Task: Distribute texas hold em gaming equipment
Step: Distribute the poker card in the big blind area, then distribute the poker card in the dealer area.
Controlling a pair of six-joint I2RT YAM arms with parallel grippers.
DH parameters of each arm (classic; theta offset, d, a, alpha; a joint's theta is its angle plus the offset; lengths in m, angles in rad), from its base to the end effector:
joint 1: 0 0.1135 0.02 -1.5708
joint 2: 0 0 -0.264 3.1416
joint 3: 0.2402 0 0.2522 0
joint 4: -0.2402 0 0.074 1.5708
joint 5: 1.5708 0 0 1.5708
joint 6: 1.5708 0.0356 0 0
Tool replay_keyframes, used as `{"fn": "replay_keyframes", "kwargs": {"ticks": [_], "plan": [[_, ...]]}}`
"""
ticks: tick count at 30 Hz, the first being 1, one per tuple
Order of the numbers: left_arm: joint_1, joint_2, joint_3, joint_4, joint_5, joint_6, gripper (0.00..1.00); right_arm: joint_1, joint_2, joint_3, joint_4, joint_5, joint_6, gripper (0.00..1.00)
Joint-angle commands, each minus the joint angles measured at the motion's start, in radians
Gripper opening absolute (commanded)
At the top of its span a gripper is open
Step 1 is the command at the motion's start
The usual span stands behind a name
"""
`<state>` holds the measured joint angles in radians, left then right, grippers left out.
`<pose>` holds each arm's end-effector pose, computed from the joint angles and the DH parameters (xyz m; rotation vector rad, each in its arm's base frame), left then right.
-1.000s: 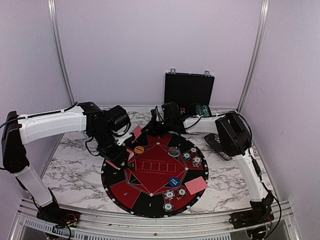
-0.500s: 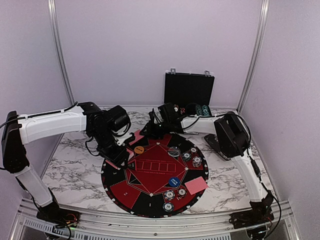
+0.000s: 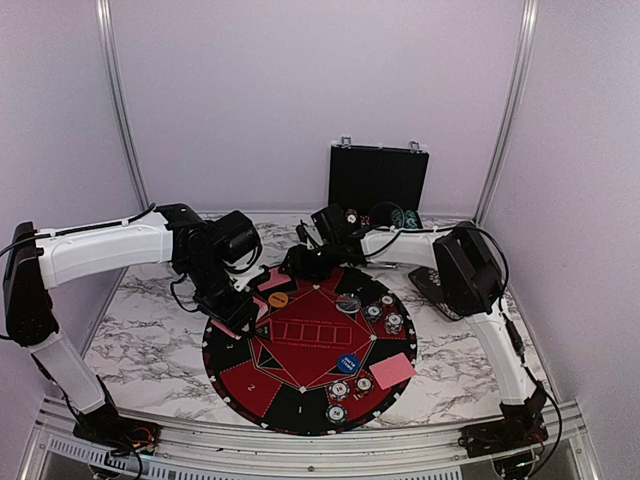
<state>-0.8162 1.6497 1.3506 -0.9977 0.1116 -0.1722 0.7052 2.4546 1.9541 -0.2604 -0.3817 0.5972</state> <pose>0.2178 -0.2374 0.2565 0.9501 2.7764 -0.3362 0.4067 0.3636 0.1422 -0.3444 2.5050 1.0419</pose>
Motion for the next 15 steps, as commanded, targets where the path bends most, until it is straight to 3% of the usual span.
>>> {"fn": "replay_keyframes", "kwargs": {"ticks": [1,15], "plan": [[0.004,-0.012,0.028,-0.020,0.003,-0.003,0.51,-0.001,-0.144,-0.060,0.037,-0.026,-0.006,0.61],[0.000,0.020,0.060,-0.019,0.007,-0.003,0.51,-0.020,-0.420,-0.500,0.410,-0.343,0.189,0.68]]}}
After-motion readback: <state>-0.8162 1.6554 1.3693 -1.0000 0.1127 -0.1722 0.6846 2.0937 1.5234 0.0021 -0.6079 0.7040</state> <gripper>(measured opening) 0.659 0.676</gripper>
